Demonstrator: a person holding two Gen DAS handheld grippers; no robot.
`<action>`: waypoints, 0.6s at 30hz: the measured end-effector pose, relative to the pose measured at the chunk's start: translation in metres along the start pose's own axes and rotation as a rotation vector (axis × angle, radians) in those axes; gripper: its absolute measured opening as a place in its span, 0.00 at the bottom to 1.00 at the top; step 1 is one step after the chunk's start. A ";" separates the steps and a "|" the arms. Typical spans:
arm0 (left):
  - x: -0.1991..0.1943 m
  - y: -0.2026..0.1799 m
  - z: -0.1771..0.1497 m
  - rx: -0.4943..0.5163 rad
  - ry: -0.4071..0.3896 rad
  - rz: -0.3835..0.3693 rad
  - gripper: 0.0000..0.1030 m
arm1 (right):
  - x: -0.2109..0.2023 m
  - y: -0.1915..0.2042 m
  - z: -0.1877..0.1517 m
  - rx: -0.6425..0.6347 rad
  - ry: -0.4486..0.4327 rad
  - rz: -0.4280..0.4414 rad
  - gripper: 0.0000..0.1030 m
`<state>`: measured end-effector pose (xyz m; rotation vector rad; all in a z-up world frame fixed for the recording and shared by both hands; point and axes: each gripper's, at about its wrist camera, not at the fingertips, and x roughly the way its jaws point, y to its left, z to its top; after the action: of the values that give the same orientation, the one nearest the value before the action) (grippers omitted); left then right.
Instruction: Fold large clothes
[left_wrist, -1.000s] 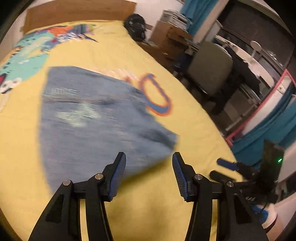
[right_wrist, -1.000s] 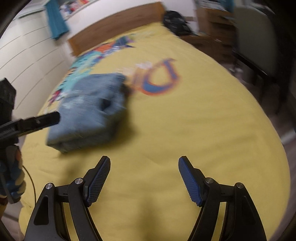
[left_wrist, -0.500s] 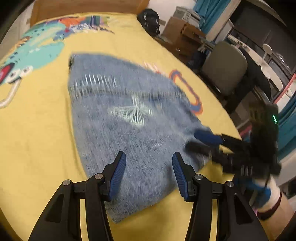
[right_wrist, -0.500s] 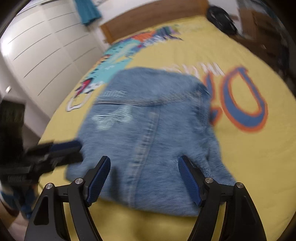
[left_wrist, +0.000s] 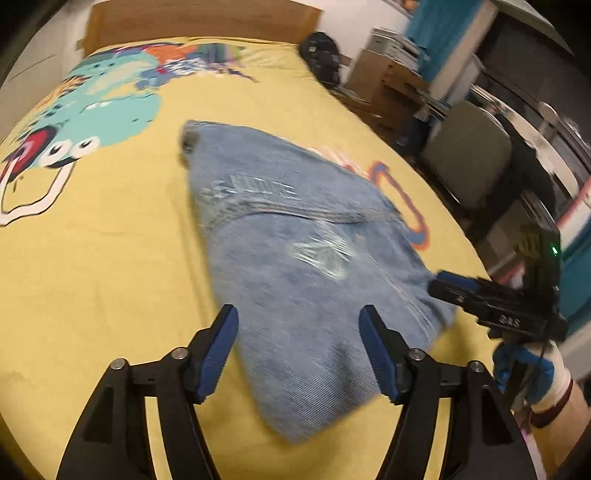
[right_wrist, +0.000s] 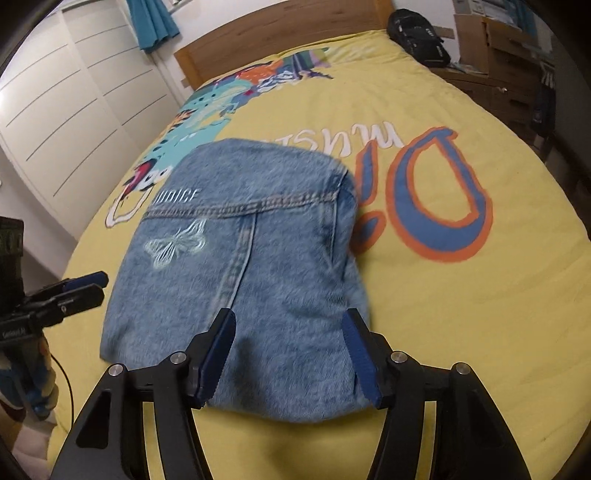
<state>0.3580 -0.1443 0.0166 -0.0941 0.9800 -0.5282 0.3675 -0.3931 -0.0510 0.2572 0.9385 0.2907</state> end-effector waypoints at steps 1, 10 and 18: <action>0.004 0.006 0.003 -0.019 0.006 0.014 0.63 | 0.003 0.000 0.003 0.004 0.005 -0.002 0.62; 0.047 0.035 0.018 -0.132 0.098 -0.026 0.74 | 0.049 -0.018 0.024 0.070 0.113 -0.016 0.73; 0.074 0.053 0.022 -0.208 0.156 -0.131 0.83 | 0.087 -0.033 0.020 0.120 0.210 0.141 0.66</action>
<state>0.4285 -0.1362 -0.0441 -0.3091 1.1855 -0.5582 0.4369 -0.3948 -0.1162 0.4101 1.1496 0.3968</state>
